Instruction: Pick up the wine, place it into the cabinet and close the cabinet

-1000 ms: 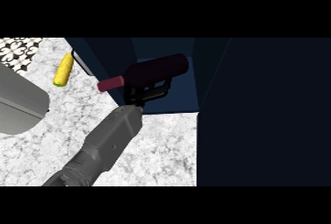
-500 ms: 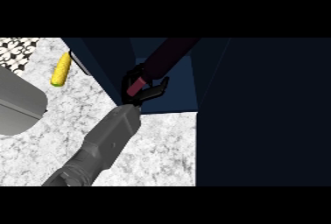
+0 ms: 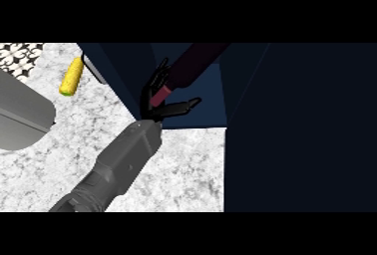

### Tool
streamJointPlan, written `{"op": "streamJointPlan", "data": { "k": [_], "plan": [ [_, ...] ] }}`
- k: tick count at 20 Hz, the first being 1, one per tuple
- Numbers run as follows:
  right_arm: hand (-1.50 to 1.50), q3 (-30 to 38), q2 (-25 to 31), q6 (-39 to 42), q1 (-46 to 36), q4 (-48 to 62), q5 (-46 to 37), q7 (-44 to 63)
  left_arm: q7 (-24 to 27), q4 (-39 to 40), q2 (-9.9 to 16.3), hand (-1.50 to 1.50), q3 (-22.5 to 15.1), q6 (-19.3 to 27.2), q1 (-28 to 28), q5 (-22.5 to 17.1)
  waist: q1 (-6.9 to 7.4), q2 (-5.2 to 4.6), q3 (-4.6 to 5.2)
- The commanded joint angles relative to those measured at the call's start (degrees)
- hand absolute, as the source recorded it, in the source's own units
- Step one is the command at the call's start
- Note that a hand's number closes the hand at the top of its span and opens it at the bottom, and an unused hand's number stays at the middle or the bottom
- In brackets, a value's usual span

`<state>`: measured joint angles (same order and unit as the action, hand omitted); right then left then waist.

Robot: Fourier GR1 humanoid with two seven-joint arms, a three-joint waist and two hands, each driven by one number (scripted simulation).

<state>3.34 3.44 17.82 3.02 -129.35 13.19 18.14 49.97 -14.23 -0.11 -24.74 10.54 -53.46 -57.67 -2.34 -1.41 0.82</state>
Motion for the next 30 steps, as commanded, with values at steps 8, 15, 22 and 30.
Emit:
{"op": "streamJointPlan", "data": {
  "k": [8,15,22,30],
  "plan": [
    [-1.5,0.68,0.46,-2.47,-1.63,-1.68,0.21,4.46,-1.14,-16.8,2.44,-1.5,-3.75,8.43,7.96,3.2,4.3,2.32,-0.85],
    [-1.5,1.74,0.98,-0.7,0.44,-2.58,1.53,2.37,-10.93,-42.91,10.0,-1.5,-11.57,10.3,21.26,7.68,4.07,2.15,-0.87],
    [-1.5,-1.2,-0.55,-1.91,0.22,-3.63,-0.6,3.33,-19.41,-72.26,18.64,-1.5,-16.34,20.61,32.13,11.54,3.69,1.99,-0.86],
    [-1.5,-0.22,1.98,0.22,-0.51,-3.85,1.29,4.62,-21.7,-89.95,20.42,-1.5,-20.82,27.89,44.66,19.63,2.74,1.59,-0.83]
  ]
}}
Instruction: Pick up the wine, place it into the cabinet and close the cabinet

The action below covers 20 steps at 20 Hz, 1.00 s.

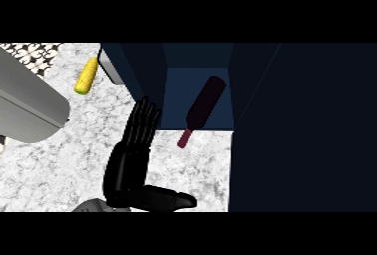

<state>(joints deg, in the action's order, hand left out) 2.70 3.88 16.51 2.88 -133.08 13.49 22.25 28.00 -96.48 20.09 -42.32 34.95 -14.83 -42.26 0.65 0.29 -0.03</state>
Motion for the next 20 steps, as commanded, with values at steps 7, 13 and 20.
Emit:
{"op": "streamJointPlan", "data": {
  "k": [7,13,20],
  "plan": [
    [1.5,-1.77,9.69,12.6,1.7,-0.96,3.63,1.79,-1.68,-16.48,9.29,-1.5,2.94,2.15,13.6,2.61,0.37,-0.03,-0.01],
    [1.5,-10.61,9.19,14.28,6.06,-6.94,6.03,7.3,2.72,-20.37,15.09,-1.5,8.07,-1.41,24.08,2.63,-0.01,-0.08,0.07],
    [1.5,-26.83,2.86,7.6,7.49,-13.04,2.64,14.89,5.22,-27.54,18.44,-1.5,15.02,-4.48,34.17,-1.07,-0.17,0.1,0.13]
  ]
}}
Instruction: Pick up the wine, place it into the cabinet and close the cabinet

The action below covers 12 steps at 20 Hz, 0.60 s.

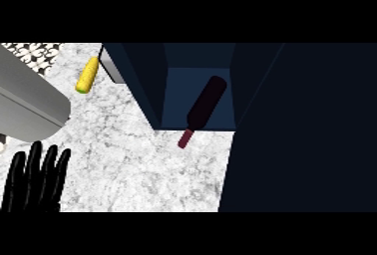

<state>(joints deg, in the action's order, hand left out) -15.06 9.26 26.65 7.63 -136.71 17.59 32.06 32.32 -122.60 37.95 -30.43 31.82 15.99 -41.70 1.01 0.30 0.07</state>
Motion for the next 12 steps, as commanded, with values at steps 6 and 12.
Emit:
{"op": "streamJointPlan", "data": {
  "k": [6,12],
  "plan": [
    [1.5,-16.4,-5.88,-7.68,-2.43,-7.37,-8.69,8.02,5.52,-4.13,7.24,-1.5,15.25,-14.13,16.63,-8.45,0.33,0.25,0.08],
    [1.5,-24.5,-9.17,-16.61,-14.72,-0.43,-19.19,9.02,6.35,-5.48,9.73,-1.5,25.04,-20.97,24.45,-11.99,1.25,0.31,0.1]
  ]
}}
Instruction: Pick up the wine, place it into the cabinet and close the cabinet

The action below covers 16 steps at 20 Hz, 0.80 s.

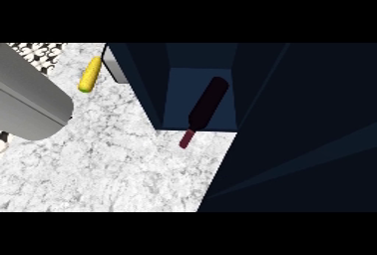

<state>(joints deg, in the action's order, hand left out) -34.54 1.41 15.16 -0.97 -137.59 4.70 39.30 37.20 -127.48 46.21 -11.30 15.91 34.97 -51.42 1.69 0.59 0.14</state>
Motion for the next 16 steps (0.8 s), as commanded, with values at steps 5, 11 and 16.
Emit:
{"op": "streamJointPlan", "data": {
  "k": [5,11,16],
  "plan": [
    [1.5,-8.69,-1.38,-14.19,-19.29,8.49,-11.6,2.21,1.18,2.94,1.93,-1.5,10.41,-12.64,7.08,-3.8,0.18,-0.24,-0.01],
    [1.5,-7.94,-1.4,-27.77,-35.05,23.81,-8.46,-0.24,0.06,4.31,0.77,-1.5,14.86,-16.92,7.92,-5.53,0.45,-0.51,-0.02],
    [1.5,0.01,-1.4,-28.82,-45.88,32.79,-4.93,0.33,-2.97,0.55,0.31,-1.5,18.37,-19.32,12.26,-6.84,0.79,-0.46,-0.1]
  ]
}}
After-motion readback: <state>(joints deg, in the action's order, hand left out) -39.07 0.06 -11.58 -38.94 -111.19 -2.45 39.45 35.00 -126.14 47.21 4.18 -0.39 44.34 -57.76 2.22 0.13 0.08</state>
